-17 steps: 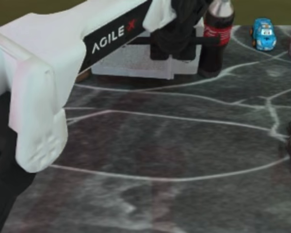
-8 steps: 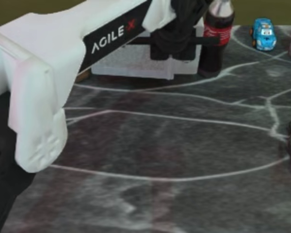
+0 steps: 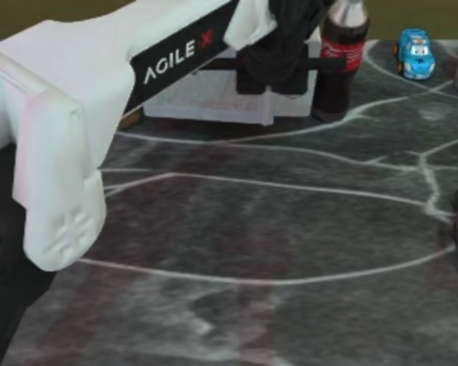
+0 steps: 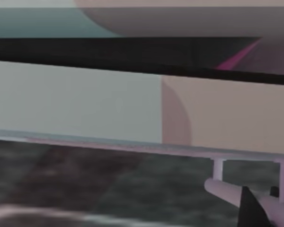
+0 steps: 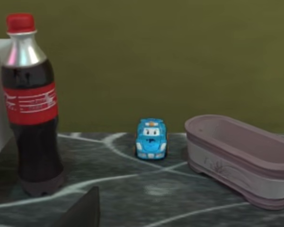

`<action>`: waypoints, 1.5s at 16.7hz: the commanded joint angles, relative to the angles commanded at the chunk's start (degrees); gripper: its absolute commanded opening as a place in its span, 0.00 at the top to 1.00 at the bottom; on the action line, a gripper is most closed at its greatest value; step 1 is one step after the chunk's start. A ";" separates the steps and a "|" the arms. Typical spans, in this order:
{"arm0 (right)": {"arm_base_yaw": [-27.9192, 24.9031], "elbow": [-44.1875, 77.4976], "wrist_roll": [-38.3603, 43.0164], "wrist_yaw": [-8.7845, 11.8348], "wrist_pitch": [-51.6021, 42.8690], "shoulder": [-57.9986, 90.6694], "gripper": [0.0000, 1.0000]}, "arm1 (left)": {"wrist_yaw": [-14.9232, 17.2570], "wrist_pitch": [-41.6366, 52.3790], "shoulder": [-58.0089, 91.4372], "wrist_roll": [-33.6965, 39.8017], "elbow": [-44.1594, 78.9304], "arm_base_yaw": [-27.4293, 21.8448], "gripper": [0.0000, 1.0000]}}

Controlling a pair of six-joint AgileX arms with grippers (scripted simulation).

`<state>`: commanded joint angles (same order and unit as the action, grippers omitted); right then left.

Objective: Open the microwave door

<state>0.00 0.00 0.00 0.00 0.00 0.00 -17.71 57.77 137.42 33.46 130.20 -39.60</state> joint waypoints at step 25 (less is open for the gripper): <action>0.00 0.00 0.00 0.00 0.00 0.00 0.00 | 1.22 -3.88 -3.95 -2.82 -7.00 0.10 1.00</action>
<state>0.00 0.00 0.00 0.00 0.00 0.00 -16.49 53.89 133.47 30.64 123.20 -39.50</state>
